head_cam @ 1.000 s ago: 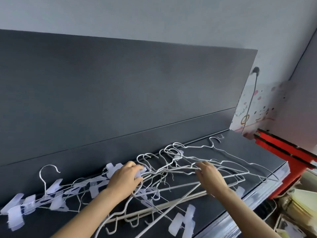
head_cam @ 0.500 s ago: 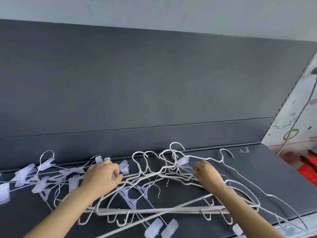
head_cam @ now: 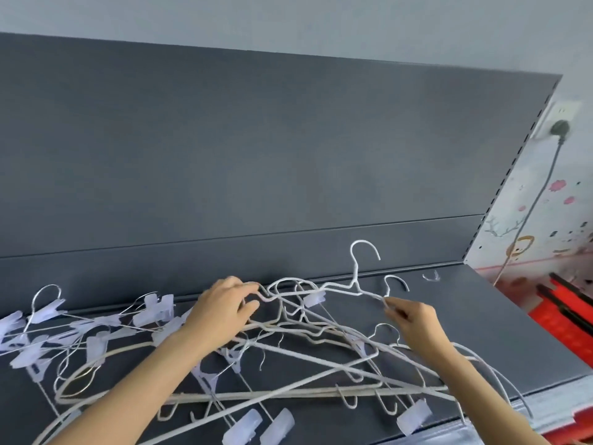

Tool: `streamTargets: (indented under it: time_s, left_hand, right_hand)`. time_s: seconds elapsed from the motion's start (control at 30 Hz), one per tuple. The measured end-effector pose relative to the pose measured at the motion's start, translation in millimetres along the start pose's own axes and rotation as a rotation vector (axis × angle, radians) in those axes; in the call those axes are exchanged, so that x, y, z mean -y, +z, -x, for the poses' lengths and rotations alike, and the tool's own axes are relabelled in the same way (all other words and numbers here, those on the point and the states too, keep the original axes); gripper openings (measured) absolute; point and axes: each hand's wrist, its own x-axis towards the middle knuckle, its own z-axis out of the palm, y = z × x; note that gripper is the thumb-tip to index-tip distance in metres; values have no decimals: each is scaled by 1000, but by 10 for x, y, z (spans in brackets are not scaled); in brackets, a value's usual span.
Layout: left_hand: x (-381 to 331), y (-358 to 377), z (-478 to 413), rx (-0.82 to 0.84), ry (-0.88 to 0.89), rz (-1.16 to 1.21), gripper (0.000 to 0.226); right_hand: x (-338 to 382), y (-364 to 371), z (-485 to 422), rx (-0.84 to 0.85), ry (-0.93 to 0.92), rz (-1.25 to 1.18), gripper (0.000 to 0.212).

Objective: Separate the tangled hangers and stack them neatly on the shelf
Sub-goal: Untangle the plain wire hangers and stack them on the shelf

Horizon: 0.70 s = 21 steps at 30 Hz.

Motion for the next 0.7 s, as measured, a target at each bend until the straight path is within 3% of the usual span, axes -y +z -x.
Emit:
streamTargets:
  time_s: [0.1, 0.27, 0.33, 0.4, 0.47, 0.53, 0.63, 0.7]
  left_hand:
    - [-142, 31, -198, -31, 1, -26, 43]
    - [-337, 417, -562, 141, -56, 35, 42]
    - [-353, 571, -669, 182, -163, 50, 46]
    - [-336, 692, -736, 226, -260, 47, 50]
    - [-315, 768, -762, 256, -315, 67, 51]
    - [-303, 796, -770, 221, -327, 97, 41]
    - [-278, 737, -757, 109, -308, 130, 34]
    - [-255, 619, -735, 34, -276, 168, 35]
  right_hand:
    - [-292, -212, -89, -70, 97, 87, 24]
    - [-574, -203, -201, 1, 223, 239, 36]
    - [-599, -97, -199, 73, 220, 309, 33]
    - [-594, -30, -179, 117, 266, 409, 17]
    - [-617, -2, -186, 136, 310, 457, 19]
    - [-639, -11, -211, 143, 348, 395, 15]
    - [-668, -112, -246, 122, 367, 253, 37]
    - [-630, -225, -285, 72, 308, 167, 40]
